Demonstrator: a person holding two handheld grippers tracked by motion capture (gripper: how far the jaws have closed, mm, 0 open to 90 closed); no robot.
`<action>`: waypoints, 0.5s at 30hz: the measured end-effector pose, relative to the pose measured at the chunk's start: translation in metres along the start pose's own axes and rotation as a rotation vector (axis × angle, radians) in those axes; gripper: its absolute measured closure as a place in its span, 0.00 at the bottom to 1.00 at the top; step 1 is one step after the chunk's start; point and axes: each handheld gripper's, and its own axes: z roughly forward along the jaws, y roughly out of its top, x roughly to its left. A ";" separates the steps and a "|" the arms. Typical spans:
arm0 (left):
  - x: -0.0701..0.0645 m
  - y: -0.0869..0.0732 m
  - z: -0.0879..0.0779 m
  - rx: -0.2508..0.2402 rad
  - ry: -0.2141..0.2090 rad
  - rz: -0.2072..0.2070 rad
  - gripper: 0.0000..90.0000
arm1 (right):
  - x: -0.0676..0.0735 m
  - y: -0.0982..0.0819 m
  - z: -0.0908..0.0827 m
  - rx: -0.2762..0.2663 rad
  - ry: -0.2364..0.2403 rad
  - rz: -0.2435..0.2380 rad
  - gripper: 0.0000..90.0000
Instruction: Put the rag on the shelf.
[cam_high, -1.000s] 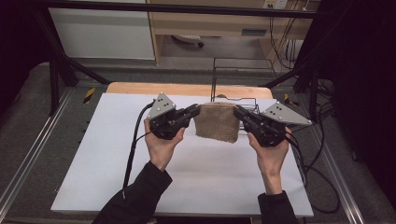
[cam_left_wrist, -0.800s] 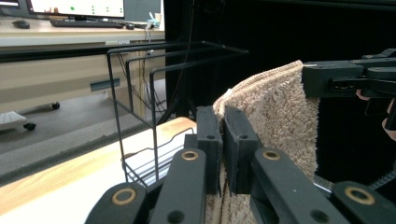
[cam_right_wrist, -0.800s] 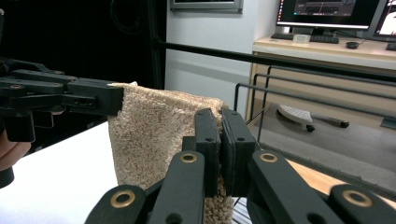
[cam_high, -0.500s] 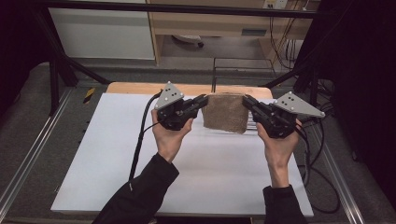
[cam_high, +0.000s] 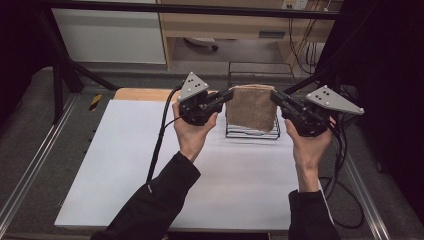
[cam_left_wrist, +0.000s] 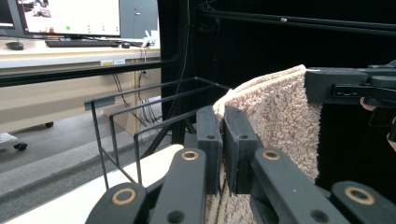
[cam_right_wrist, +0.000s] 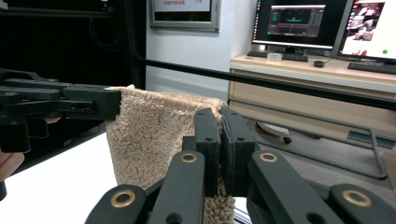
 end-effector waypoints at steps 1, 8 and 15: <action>0.000 0.002 0.002 -0.002 -0.002 0.000 0.95 | -0.002 0.002 0.000 -0.003 -0.005 0.000 0.96; -0.004 0.017 0.013 -0.017 -0.004 0.010 0.95 | -0.012 0.014 -0.002 -0.022 -0.025 0.003 0.96; -0.003 0.028 0.025 -0.027 -0.002 0.004 0.95 | -0.022 0.026 0.001 -0.031 -0.046 -0.006 0.96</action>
